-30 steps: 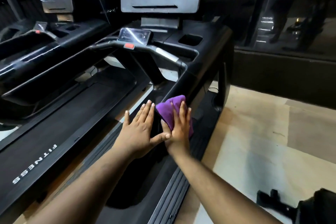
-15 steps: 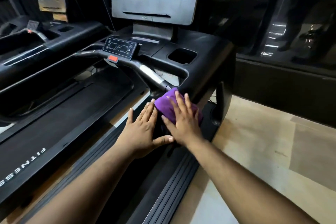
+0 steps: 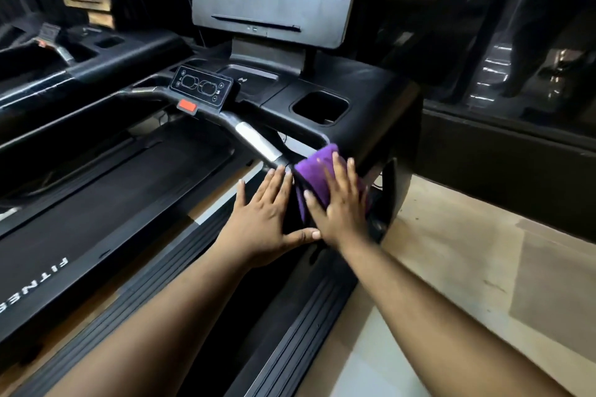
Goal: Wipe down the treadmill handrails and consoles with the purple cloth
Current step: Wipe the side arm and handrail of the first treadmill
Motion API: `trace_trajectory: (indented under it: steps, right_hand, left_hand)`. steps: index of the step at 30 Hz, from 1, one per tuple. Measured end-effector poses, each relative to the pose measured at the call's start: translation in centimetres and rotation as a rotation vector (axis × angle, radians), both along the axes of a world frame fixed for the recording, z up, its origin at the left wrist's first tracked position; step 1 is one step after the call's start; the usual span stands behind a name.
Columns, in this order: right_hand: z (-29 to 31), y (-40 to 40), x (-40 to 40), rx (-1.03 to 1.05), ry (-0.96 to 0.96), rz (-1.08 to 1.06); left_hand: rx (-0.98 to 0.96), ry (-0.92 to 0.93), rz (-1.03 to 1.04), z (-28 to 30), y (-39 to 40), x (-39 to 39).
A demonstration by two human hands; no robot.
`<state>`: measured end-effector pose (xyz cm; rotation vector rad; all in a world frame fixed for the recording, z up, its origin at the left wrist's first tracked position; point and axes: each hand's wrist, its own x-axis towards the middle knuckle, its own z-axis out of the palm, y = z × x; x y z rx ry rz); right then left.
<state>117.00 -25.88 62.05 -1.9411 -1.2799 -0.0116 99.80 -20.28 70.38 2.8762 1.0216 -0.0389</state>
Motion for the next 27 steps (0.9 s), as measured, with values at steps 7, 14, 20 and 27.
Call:
trace_trajectory:
  steps: [7,14,20,27]
  right_hand:
    - [1.9,2.3,1.6,-0.031,0.175,-0.209]
    - [-0.3,2.6,3.6,0.072,0.219,-0.092]
    - [1.3,4.4,8.1,0.165,0.549,-0.306]
    - [-1.0,2.9,8.1,0.238,0.482,-0.111]
  left_hand:
    - [-0.002,-0.003,-0.016,-0.6,1.0,1.6]
    - [0.021,-0.001,-0.023,-0.7,1.2,1.6]
    - [0.098,0.063,-0.029,-0.3,1.3,2.6]
    - [0.113,0.076,0.038,-0.2,2.2,6.8]
